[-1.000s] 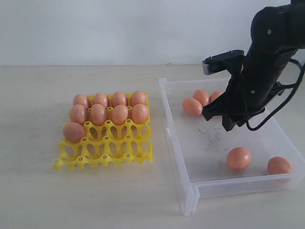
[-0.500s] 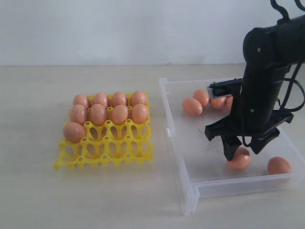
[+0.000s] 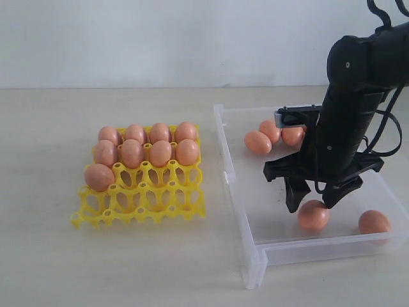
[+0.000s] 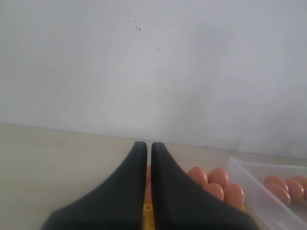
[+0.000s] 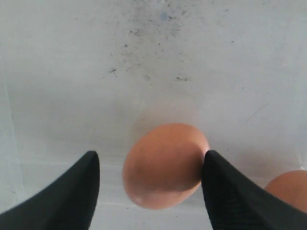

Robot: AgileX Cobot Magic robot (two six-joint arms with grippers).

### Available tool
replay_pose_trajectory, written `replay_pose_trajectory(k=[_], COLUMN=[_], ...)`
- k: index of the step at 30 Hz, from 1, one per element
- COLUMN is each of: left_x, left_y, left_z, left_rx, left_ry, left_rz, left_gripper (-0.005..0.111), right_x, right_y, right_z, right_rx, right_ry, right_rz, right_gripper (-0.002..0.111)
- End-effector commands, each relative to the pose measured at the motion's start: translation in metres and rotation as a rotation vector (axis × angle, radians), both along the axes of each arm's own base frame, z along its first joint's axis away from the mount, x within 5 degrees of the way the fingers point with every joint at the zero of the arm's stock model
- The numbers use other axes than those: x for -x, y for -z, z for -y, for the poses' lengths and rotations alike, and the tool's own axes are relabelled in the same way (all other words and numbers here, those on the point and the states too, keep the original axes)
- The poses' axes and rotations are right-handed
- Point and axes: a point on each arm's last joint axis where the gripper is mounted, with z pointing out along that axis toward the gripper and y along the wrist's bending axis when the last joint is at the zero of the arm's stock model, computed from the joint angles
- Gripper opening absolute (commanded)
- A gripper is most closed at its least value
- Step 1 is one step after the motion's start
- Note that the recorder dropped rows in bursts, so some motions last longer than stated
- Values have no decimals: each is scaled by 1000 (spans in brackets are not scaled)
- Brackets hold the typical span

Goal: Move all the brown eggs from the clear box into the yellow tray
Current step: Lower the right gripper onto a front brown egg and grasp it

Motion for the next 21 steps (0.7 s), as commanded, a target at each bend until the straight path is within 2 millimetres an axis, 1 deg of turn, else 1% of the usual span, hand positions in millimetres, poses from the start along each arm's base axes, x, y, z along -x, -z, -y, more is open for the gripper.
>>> replay_pose_trajectory(k=[1, 9, 12, 15, 17, 21], left_x=[0, 0, 0, 0, 0, 0], left_y=[-3, -3, -3, -3, -3, -3], left_z=[0, 0, 0, 0, 0, 0], left_rx=[19, 19, 19, 19, 19, 19], left_ry=[1, 1, 1, 1, 1, 1], left_rz=[18, 18, 18, 18, 18, 18], left_gripper=[4, 4, 4, 4, 4, 4], right_x=[0, 0, 2, 5, 4, 1], right_y=[0, 0, 5, 14, 18, 19], right_z=[1, 0, 0, 2, 2, 1], right_rx=[-5, -18, -18, -12, -10, -18], right_ry=[6, 15, 19, 17, 2, 7], right_rz=[-4, -8, -14, -12, -6, 18], right_gripper=[55, 55, 55, 55, 55, 55])
